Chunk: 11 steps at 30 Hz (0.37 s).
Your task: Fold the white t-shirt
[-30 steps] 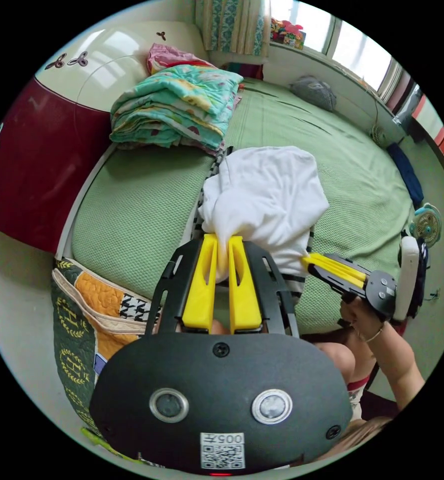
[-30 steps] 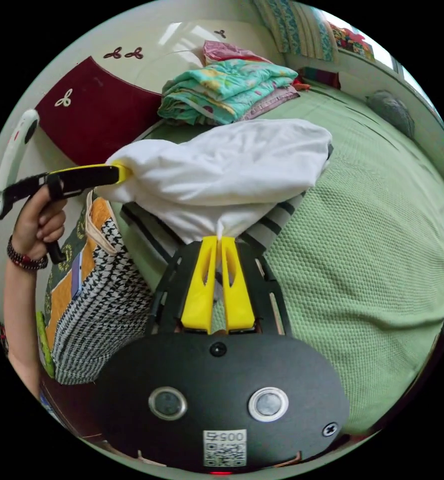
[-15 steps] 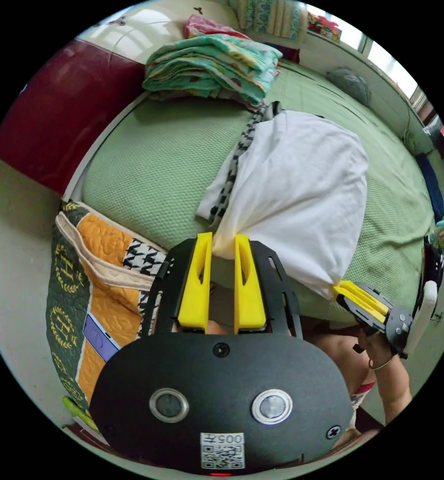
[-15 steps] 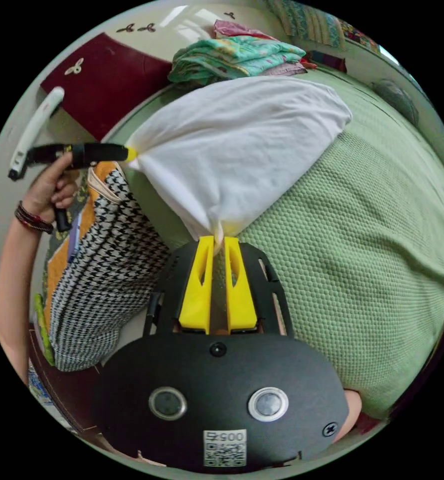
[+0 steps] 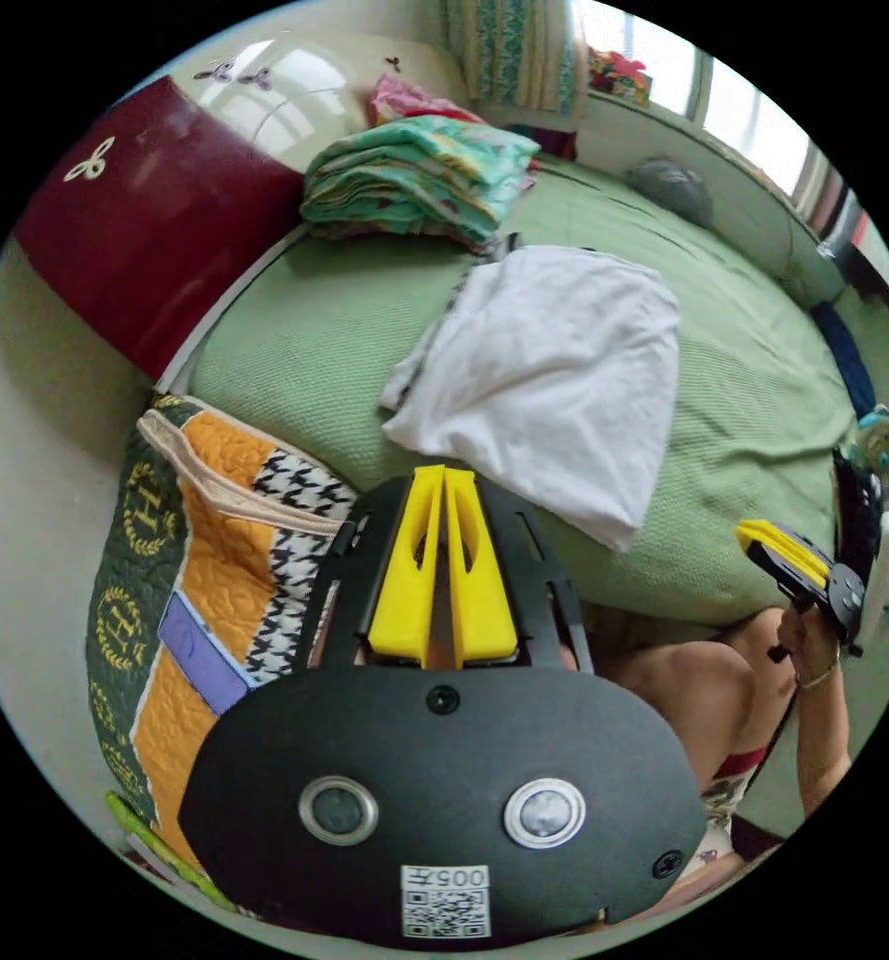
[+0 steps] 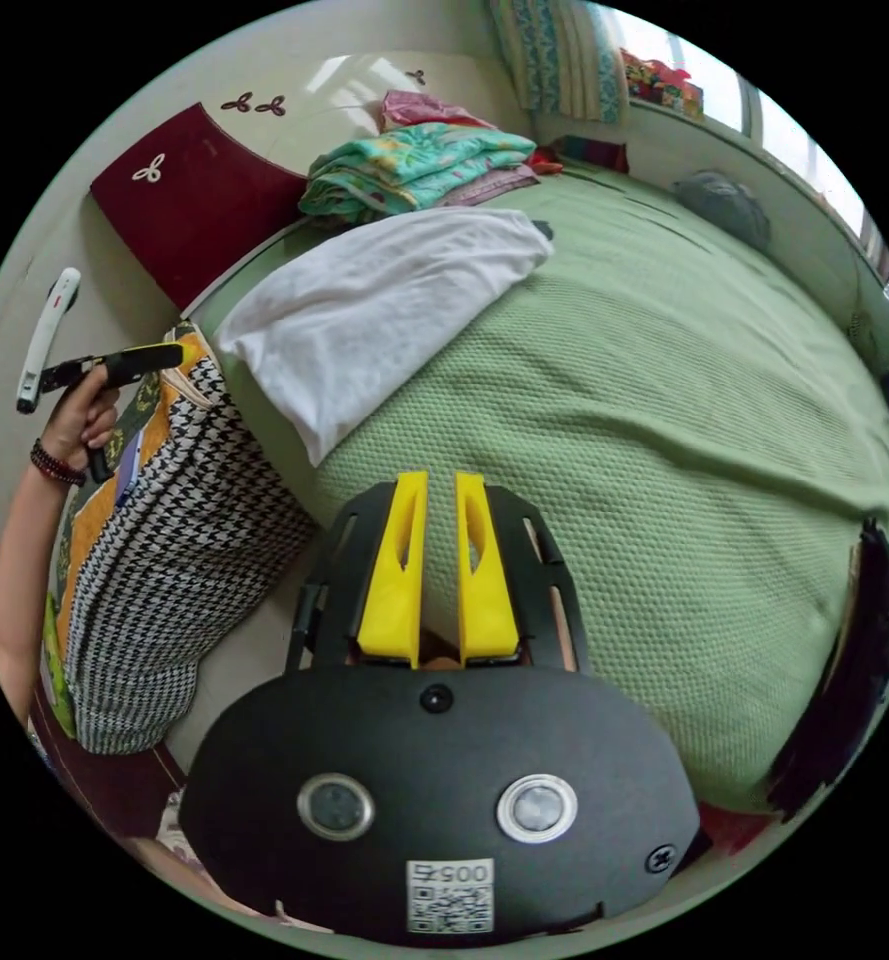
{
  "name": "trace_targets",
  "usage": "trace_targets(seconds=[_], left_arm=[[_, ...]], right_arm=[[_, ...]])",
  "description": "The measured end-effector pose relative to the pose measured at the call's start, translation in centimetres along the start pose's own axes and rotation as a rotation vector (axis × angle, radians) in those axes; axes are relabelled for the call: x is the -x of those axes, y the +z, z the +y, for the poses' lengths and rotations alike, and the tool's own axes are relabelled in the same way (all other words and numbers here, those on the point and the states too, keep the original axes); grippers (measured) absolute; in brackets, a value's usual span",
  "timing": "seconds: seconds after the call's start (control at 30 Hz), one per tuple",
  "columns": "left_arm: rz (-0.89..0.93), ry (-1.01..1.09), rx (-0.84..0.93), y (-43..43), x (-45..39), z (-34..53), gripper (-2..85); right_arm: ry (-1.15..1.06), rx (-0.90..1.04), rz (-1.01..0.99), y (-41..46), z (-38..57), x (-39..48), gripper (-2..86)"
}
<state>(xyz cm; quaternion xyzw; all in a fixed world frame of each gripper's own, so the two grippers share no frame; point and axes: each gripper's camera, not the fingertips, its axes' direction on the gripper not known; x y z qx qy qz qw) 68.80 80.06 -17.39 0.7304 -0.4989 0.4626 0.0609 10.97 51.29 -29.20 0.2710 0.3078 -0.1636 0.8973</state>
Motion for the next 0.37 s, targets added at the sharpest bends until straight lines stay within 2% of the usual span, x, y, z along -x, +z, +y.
trace_targets(seconds=[0.27,0.37], left_arm=[[0.242,0.387,0.018,2.0,-20.4,6.7,-0.5],[0.310,0.453,0.025,1.8,-25.3,8.1,-0.5]], right_arm=[[0.158,-0.016,0.125,-7.4,7.2,-8.2,3.6],[0.207,-0.012,0.208,-10.7,10.6,-11.1,4.0]])
